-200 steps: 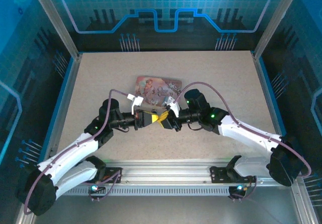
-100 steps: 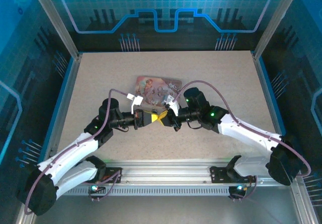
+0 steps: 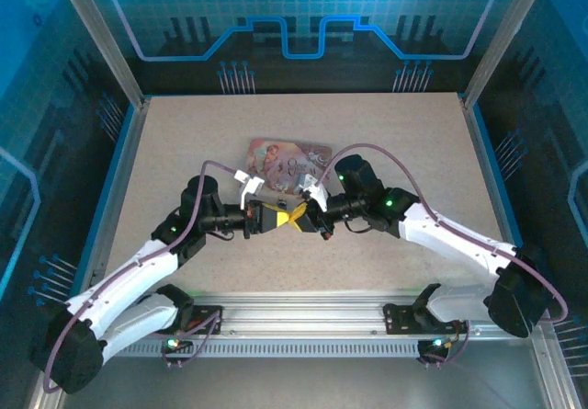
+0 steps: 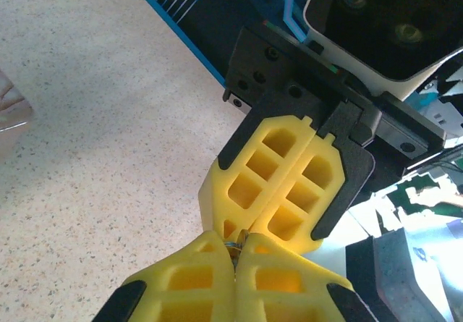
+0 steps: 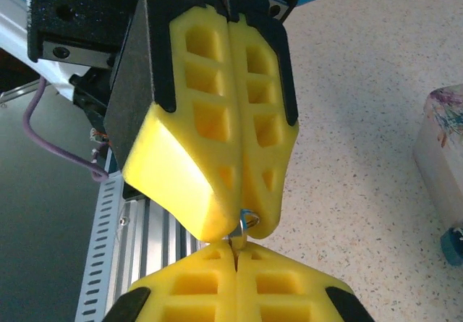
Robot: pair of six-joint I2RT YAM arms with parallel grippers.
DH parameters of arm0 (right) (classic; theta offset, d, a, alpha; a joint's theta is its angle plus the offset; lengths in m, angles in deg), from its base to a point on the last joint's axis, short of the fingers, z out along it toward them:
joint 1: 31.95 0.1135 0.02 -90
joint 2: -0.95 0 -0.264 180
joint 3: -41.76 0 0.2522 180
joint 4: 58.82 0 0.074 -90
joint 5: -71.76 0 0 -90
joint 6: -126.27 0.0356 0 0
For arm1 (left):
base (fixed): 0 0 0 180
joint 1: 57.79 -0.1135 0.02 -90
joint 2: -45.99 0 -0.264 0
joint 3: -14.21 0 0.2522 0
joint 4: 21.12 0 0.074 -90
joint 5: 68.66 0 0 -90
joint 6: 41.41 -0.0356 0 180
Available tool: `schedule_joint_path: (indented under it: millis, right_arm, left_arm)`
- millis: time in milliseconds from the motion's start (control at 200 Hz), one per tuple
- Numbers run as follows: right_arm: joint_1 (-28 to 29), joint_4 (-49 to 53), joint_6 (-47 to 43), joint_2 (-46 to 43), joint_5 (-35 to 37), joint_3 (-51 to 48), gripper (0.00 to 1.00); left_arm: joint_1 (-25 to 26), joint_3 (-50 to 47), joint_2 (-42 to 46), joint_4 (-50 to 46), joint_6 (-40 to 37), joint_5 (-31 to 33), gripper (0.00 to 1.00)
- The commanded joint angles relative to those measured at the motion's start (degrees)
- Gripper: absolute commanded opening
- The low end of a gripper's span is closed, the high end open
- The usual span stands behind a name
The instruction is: Unlock the padlock with the key
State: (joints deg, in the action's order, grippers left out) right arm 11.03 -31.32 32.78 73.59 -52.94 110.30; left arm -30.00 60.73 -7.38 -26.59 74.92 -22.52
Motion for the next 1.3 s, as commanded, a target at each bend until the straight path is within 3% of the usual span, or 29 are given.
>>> schedule_joint_path:
  millis: [0, 345, 520, 595, 680, 780, 1005, 1296]
  right_arm:
    - [-0.5, 5.6, -4.5, 1.1, -4.9, 3.9, 0.00]
    - [-0.8, 7.2, -5.9, 2.4, -8.0, 5.1, 0.00]
    - [-1.6, 1.0, -2.3, 1.4, -8.7, 2.5, 0.00]
    - [-2.2, -1.0, -0.7, 1.1, -8.6, 1.5, 0.00]
    - [-2.6, -2.2, 0.3, 0.8, -8.2, 0.9, 0.00]
    - [-2.8, -2.1, 0.9, 0.7, -6.5, 0.8, 0.00]
    - [-3.6, -7.1, 4.4, -1.2, -4.6, -1.6, 0.00]
    - [-3.7, -9.3, 6.3, -1.6, -6.0, -2.5, 0.00]
  left_arm:
    - [-0.1, 2.4, -0.8, -4.8, -4.8, -2.9, 0.00]
    - [0.0, 4.2, -1.3, -9.4, -11.5, -3.7, 0.00]
    - [0.0, 2.3, -0.3, -4.0, -9.4, -3.5, 0.45]
    - [0.0, 1.4, 0.8, -2.9, -9.1, -2.1, 0.57]
    - [0.0, 0.4, 2.3, -2.3, -9.4, -0.5, 0.62]
    - [-0.1, -1.6, 4.4, 0.0, -9.7, -0.1, 0.61]
    - [-0.1, -8.0, 6.6, 10.6, -7.3, 1.0, 0.47]
    - [0.1, -10.3, 1.7, 19.8, -4.5, 0.4, 0.47]
